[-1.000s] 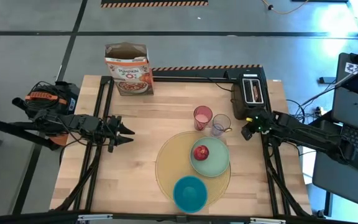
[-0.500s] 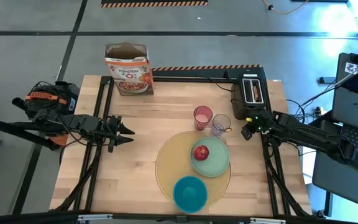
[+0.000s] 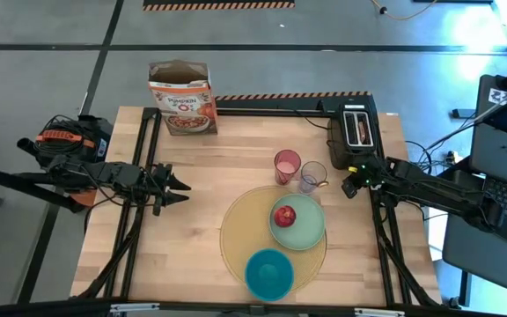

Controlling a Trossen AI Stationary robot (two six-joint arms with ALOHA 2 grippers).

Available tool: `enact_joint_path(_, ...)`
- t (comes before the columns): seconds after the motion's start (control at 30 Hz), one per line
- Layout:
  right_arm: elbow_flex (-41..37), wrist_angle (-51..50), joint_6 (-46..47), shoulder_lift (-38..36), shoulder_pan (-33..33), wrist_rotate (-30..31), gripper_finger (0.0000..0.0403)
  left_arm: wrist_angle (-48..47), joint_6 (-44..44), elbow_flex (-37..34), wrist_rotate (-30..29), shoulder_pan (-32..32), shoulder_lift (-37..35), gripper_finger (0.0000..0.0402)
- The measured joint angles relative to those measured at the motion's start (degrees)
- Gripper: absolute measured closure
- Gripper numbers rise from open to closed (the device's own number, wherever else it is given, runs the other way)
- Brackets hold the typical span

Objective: Arrange a breakfast setting
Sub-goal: Move the cereal box to the center

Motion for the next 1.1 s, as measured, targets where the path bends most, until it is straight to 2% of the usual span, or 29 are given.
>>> enact_joint_path(0.47,0.00,0.54,0.57,0.01,0.00,-0.59,0.0346,0.08,0.00,-0.02,-10.83,-0.02,0.00,0.0222)
enact_joint_path(0.63,0.00,0.53,0.29,-0.01,0.00,-12.40,0.0346,0.11,-0.04,-0.02,-11.07,-0.02,-0.02,0.0222)
enact_joint_path(0.8,0.94,-0.05,-3.49,-0.03,0.04,-18.84,0.0346,0.12,-0.02,-0.02,-11.09,-0.02,-0.02,0.0222)
enact_joint_path(0.93,2.49,0.21,-6.04,-0.32,0.07,-26.85,0.0346,0.37,-0.02,-0.02,-11.14,-0.02,-0.02,0.0222)
enact_joint_path(1.1,7.34,0.41,-9.14,-2.32,0.07,-33.90,0.0346,0.37,-0.02,-0.02,-11.14,-0.02,-0.02,0.0222)
